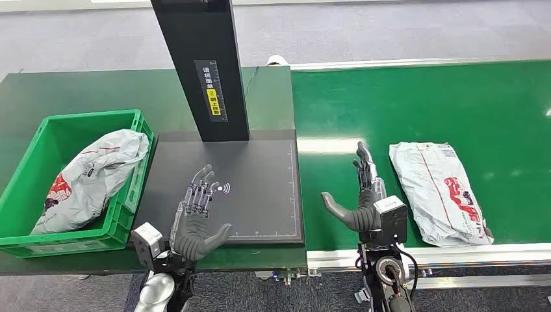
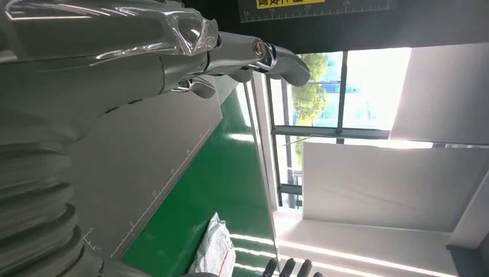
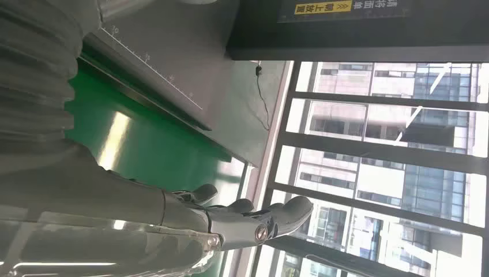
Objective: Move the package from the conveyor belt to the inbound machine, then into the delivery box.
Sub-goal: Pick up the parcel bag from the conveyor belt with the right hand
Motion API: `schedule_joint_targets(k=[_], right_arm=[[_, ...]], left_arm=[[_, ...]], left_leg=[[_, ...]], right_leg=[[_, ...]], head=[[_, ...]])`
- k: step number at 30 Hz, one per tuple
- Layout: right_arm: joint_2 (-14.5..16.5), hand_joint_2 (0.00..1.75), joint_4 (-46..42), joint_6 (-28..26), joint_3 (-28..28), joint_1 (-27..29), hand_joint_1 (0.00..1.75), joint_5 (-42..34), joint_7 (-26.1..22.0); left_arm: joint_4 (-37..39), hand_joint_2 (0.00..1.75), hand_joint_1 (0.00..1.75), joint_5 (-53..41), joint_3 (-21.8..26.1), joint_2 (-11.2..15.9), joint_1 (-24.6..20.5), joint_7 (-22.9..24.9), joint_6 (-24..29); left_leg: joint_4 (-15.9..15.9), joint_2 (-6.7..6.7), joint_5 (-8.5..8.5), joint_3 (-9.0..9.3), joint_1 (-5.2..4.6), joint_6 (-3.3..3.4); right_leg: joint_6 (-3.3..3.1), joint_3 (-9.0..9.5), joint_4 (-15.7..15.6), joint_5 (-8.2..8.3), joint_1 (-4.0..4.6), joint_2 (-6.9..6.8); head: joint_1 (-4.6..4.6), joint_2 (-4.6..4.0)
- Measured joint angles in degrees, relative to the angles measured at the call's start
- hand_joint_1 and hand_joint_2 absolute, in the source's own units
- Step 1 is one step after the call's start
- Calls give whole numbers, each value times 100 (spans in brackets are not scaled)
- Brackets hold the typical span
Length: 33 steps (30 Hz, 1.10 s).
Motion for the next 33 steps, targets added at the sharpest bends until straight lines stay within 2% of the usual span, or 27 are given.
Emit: schedule_joint_targets(k=[12, 15, 21, 24, 28, 33], right_arm=[[1, 175, -1, 21, -23, 66, 0, 91, 17], [-5, 175, -2, -228, -26, 64, 0, 447, 133], [-111, 175, -74, -1635, -38, 50, 0, 2417, 829], [-254, 175, -121, -1984, -175, 31, 0, 2839, 1224], [-450, 175, -139, -2067, -631, 72, 0, 2909, 1577], [-580, 175, -132, -1699, -1076, 157, 0, 3256, 2045]], left_arm=[[0, 175, 0, -56, 4, -2, 57, 7, 27], [-1, 175, 0, -90, 5, -2, 62, 15, 62], [-150, 175, 0, -199, 32, -2, 208, 81, 156], [-280, 175, 0, -229, 63, -2, 308, 122, 183], [-413, 175, 0, -261, 111, 3, 456, 173, 198], [-541, 175, 0, -293, 172, 25, 599, 179, 217]], left_leg=[[0, 0, 0, 0, 0, 0], [0, 0, 0, 0, 0, 0], [0, 0, 0, 0, 0, 0], [0, -2, 0, 0, 0, 0], [0, -3, -1, 0, -1, 1], [0, 1, -2, 0, 0, 0]], right_leg=[[0, 0, 0, 0, 0, 0], [0, 1, 0, 0, 0, 0], [0, 0, 0, 0, 0, 0], [0, 0, -1, 0, -1, -1], [0, 2, -1, 0, -1, -1], [0, 0, -1, 0, 0, -1]], head=[[0, 0], [0, 0], [-1, 0], [0, 0], [0, 0], [-1, 0]])
